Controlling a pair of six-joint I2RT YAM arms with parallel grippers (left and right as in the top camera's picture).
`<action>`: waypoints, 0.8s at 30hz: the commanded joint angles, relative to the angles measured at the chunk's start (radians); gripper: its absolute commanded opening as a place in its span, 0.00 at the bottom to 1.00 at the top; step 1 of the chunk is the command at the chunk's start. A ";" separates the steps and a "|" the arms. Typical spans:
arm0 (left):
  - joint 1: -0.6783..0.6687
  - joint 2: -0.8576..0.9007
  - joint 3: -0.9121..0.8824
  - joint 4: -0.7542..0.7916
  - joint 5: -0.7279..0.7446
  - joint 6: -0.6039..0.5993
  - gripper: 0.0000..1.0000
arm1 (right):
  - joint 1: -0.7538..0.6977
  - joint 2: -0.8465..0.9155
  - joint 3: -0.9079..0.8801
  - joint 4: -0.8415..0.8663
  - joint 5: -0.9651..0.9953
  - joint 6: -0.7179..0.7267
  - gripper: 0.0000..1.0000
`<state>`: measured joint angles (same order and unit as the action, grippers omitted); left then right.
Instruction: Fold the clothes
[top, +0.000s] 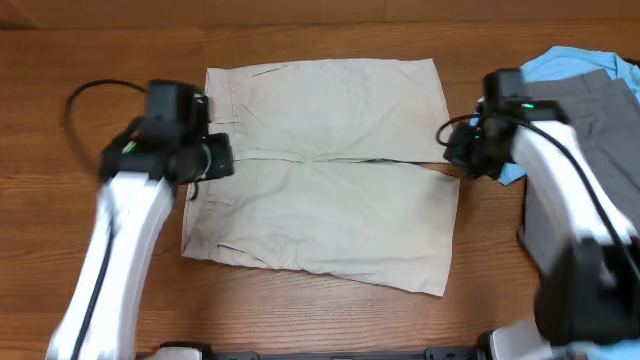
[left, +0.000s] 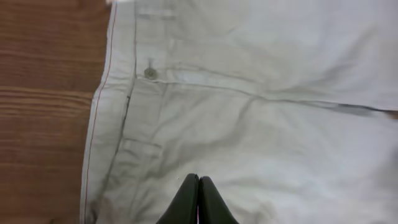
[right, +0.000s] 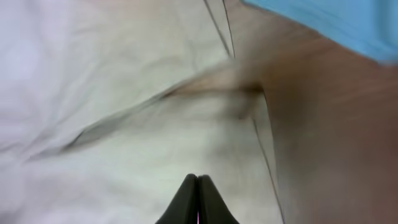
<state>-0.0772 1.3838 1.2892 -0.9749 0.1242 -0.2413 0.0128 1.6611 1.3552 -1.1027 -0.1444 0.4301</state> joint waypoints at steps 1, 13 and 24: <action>-0.002 -0.159 0.021 -0.103 0.061 -0.073 0.04 | 0.002 -0.203 0.032 -0.143 -0.023 0.106 0.04; -0.002 -0.210 -0.044 -0.275 0.049 -0.070 0.40 | 0.103 -0.659 -0.100 -0.471 -0.079 0.256 0.12; -0.002 -0.092 -0.065 -0.281 0.052 -0.107 1.00 | 0.107 -0.691 -0.396 -0.363 -0.131 0.285 0.35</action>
<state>-0.0772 1.2667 1.2346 -1.2587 0.1654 -0.3241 0.1139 0.9504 1.0248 -1.4998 -0.2478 0.7063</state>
